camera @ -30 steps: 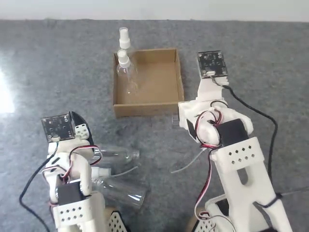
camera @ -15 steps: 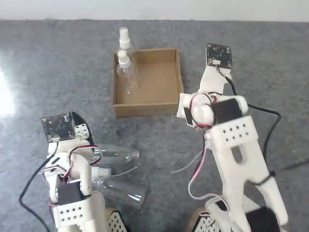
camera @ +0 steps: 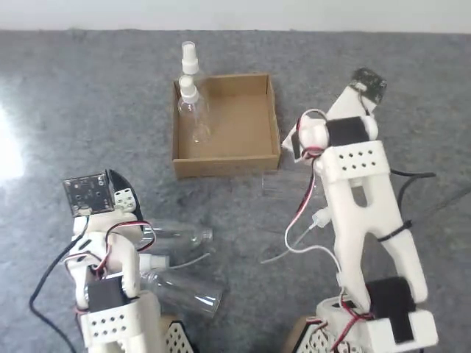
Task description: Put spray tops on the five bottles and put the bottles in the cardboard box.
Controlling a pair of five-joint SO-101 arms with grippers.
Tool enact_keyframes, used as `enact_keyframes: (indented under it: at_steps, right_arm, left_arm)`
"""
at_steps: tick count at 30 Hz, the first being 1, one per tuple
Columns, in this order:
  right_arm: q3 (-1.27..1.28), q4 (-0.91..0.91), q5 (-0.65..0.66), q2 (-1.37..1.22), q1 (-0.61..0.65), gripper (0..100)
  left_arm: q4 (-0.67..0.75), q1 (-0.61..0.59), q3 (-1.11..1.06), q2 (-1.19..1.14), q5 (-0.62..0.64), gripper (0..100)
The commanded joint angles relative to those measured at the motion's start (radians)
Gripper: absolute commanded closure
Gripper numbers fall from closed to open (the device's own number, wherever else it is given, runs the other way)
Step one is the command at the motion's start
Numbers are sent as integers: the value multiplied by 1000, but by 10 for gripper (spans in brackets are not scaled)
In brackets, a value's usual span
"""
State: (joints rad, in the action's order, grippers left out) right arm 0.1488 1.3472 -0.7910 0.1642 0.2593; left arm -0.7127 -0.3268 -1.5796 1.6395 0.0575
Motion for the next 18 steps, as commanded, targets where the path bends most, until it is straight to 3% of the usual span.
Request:
enact_keyframes:
  at_steps: [1,6,18]
  right_arm:
    - [-72,13,-23,-2,-5,724]
    - [-72,33,-31,-8,-12,724]
    - [-75,15,-189,-139,-4,724]
  left_arm:
    - [31,-3,10,12,-6,987]
    - [29,-3,8,12,-6,987]
    - [28,-3,8,12,-6,987]
